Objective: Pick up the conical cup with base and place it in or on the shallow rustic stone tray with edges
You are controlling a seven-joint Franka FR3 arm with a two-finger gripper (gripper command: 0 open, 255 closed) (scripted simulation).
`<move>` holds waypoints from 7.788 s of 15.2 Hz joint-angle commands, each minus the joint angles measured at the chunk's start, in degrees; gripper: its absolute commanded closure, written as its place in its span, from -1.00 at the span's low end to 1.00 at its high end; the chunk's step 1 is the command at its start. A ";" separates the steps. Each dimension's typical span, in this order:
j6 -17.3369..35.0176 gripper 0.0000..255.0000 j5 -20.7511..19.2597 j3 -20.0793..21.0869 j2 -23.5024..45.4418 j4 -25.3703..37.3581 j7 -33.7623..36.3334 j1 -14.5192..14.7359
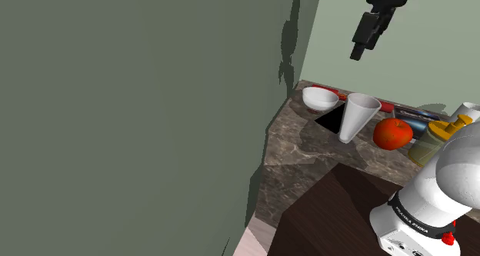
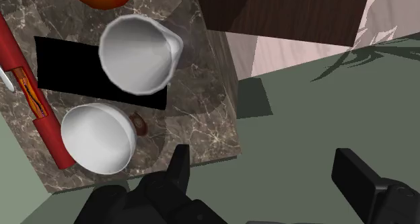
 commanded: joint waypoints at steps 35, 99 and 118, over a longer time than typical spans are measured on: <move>35.42 1.00 -18.38 -14.88 -16.44 -42.65 -15.91 -6.16; 32.69 1.00 -19.80 -30.28 10.66 -8.81 -31.82 -3.89; 42.62 1.00 -21.83 -32.71 13.19 -16.25 -30.79 -4.52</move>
